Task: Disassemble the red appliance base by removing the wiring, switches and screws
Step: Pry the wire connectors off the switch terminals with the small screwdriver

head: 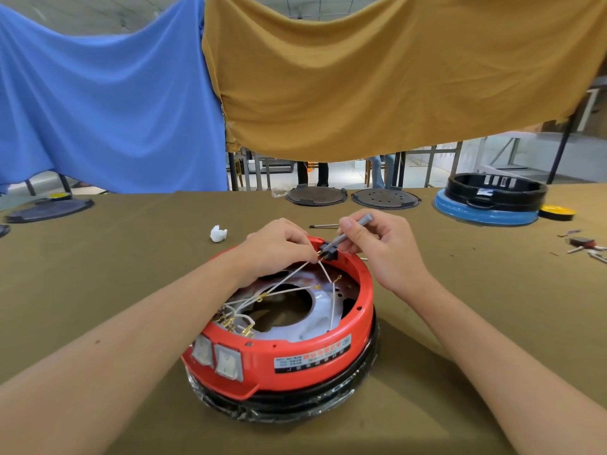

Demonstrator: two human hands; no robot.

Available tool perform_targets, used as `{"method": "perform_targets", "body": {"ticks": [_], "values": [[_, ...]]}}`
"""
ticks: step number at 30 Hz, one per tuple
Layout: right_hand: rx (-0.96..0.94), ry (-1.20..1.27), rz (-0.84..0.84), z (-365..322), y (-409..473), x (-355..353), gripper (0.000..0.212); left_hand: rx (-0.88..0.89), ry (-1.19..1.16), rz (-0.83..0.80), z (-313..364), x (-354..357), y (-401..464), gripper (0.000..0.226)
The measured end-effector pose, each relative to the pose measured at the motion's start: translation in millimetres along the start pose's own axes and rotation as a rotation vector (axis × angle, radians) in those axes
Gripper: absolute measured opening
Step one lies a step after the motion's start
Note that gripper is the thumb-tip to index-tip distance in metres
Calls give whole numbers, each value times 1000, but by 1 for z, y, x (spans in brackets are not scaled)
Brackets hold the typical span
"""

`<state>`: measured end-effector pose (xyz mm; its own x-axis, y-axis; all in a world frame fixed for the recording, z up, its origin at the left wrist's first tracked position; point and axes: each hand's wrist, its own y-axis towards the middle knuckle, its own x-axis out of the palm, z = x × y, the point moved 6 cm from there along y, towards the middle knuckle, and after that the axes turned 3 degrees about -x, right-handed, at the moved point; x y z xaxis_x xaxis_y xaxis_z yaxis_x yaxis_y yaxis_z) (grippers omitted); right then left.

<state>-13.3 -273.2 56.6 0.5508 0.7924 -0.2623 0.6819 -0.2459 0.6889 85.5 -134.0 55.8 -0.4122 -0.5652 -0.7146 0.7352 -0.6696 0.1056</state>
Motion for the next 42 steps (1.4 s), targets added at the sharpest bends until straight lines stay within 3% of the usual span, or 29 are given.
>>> {"method": "perform_targets", "body": {"ticks": [11,19,26,38,42], "values": [[-150,-226,-83,-13,-5,4,17,-13,-5,-6,1,0,-2,15],[122,194,39,7,-1,-2,20,-1,-4,-12,3,1,-3,12],[169,247,75,10,1,-5,21,-8,-5,-3,2,1,-2,12],[-50,-84,-18,-9,-3,-1,18,6,-34,-16,-2,1,2,13],[-49,-81,-13,-7,-4,1,16,1,-38,-4,-2,0,1,13]]}}
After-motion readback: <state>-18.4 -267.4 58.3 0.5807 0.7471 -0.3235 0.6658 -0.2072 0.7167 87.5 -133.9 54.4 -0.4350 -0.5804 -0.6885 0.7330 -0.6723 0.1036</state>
